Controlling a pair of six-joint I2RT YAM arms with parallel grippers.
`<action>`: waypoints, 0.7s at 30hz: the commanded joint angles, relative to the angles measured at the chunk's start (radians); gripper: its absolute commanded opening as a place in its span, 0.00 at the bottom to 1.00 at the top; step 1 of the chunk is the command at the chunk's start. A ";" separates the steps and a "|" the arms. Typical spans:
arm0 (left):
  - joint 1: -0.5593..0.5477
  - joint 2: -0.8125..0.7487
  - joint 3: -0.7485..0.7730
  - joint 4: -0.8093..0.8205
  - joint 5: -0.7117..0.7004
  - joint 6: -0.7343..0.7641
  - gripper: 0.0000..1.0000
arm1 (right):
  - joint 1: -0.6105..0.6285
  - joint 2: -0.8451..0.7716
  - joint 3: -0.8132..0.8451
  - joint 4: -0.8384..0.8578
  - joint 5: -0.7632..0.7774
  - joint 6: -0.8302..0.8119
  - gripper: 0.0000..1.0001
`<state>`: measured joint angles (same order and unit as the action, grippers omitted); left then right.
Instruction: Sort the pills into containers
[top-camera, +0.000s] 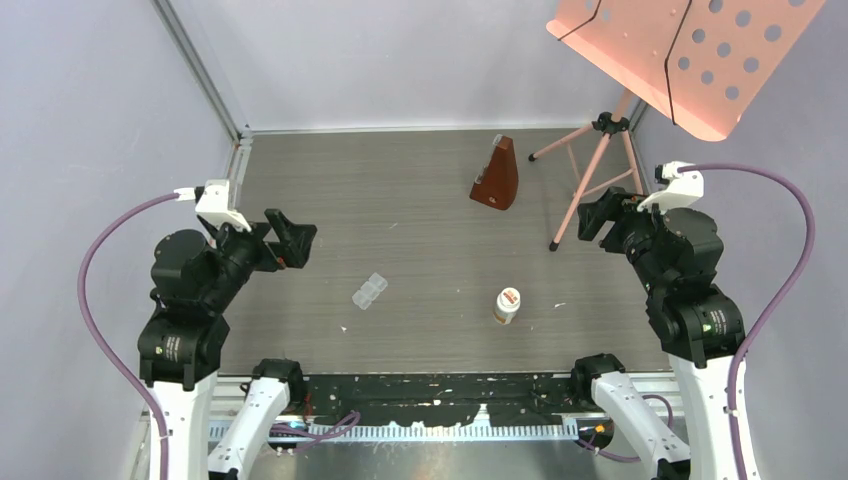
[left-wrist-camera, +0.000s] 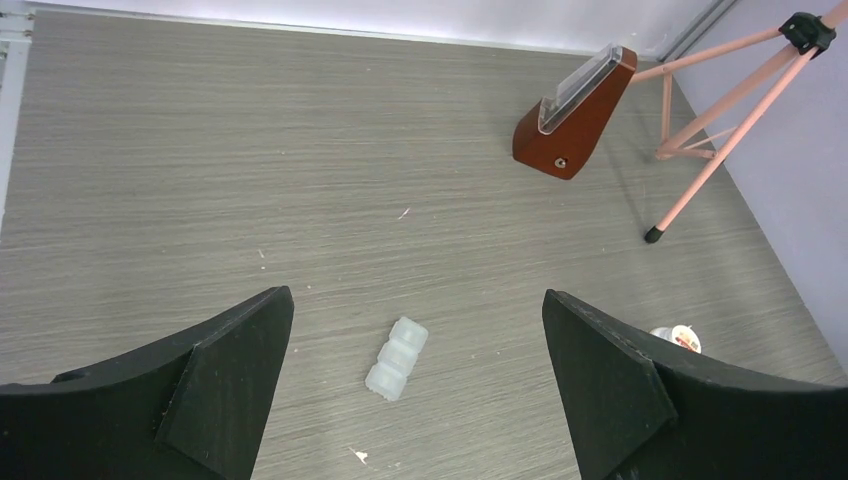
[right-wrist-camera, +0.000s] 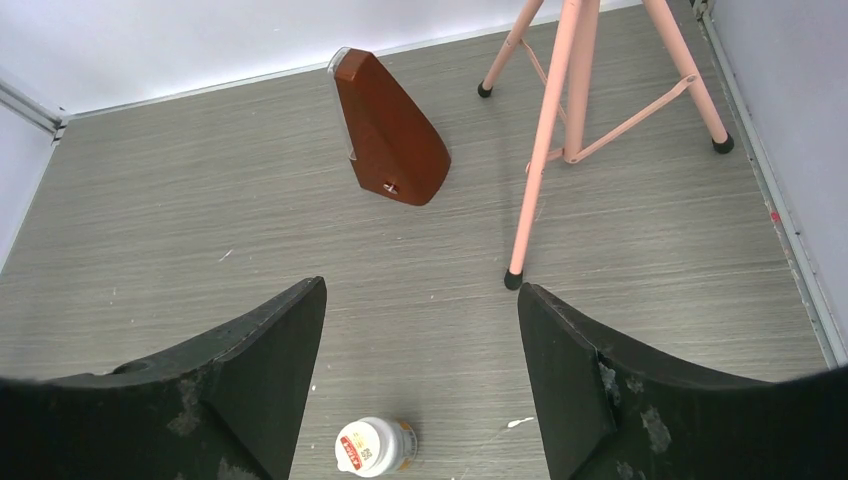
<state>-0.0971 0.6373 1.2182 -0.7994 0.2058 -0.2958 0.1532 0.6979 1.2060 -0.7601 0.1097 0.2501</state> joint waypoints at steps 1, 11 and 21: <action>-0.003 0.006 -0.015 0.077 0.009 -0.021 0.99 | -0.004 -0.009 -0.002 0.048 -0.008 0.009 0.78; -0.003 0.071 -0.171 0.177 0.147 -0.134 0.99 | -0.004 0.014 -0.051 0.079 -0.057 0.037 0.78; -0.214 0.410 -0.200 0.059 -0.011 -0.036 0.99 | -0.004 0.120 -0.101 0.123 -0.214 0.064 0.78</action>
<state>-0.2150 0.9981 1.0401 -0.7258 0.2829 -0.3988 0.1532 0.7704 1.1202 -0.7013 -0.0242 0.2874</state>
